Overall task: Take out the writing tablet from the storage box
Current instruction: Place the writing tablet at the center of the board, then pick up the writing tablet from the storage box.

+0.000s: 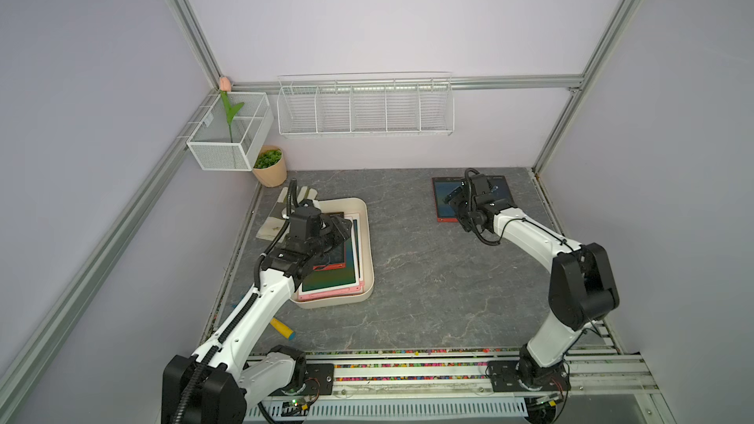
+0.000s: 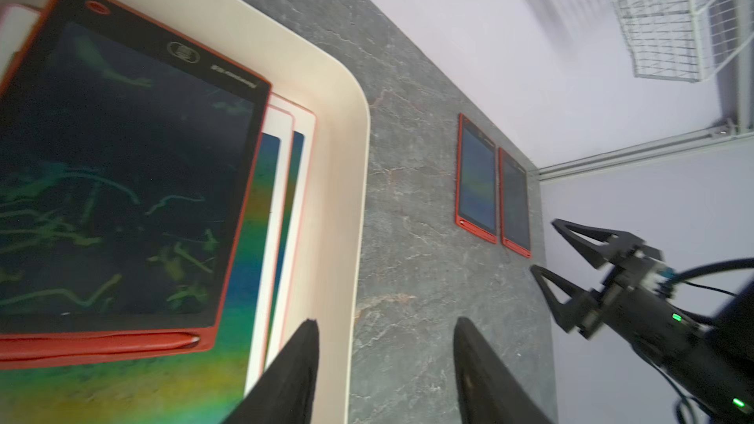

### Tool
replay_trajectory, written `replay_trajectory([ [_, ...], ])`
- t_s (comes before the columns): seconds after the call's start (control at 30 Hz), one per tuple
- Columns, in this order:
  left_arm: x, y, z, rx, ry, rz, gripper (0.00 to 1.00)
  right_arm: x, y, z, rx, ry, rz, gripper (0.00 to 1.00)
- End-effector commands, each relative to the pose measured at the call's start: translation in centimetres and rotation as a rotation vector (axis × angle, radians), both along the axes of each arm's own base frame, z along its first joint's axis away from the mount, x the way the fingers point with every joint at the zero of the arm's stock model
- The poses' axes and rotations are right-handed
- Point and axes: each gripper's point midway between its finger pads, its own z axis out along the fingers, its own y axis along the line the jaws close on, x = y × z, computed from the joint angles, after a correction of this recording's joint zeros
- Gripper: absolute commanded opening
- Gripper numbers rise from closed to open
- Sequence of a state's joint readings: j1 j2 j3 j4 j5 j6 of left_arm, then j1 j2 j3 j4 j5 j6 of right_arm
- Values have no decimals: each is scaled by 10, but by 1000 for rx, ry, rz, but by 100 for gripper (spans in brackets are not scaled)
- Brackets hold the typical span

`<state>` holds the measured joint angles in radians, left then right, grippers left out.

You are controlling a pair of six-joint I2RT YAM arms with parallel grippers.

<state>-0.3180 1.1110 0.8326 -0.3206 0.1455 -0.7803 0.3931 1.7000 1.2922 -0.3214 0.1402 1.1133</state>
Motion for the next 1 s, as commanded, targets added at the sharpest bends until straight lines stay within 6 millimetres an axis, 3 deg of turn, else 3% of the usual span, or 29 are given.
replay_trajectory([
  [0.0, -9, 24, -35, 89, 99, 54, 55, -27, 19, 19, -142, -30, 243, 88],
  [0.1, -8, 42, -49, 152, 138, 103, 55, -51, 39, 20, -209, 13, 413, 88],
  [0.27, -3, 77, -61, 251, 203, 183, 55, -87, 68, 5, -265, 48, 574, 85],
  [0.5, 11, 125, -78, 388, 293, 309, 55, -112, 128, 5, -245, -10, 788, 89],
  [0.7, 31, 133, -98, 462, 365, 300, 54, -114, 163, 0, -248, -11, 883, 91],
  [0.87, 39, 132, -112, 481, 401, 274, 52, -111, 182, -19, -238, 36, 907, 90],
  [0.97, 39, 136, -115, 512, 412, 277, 52, -111, 191, -20, -255, 16, 923, 89],
])
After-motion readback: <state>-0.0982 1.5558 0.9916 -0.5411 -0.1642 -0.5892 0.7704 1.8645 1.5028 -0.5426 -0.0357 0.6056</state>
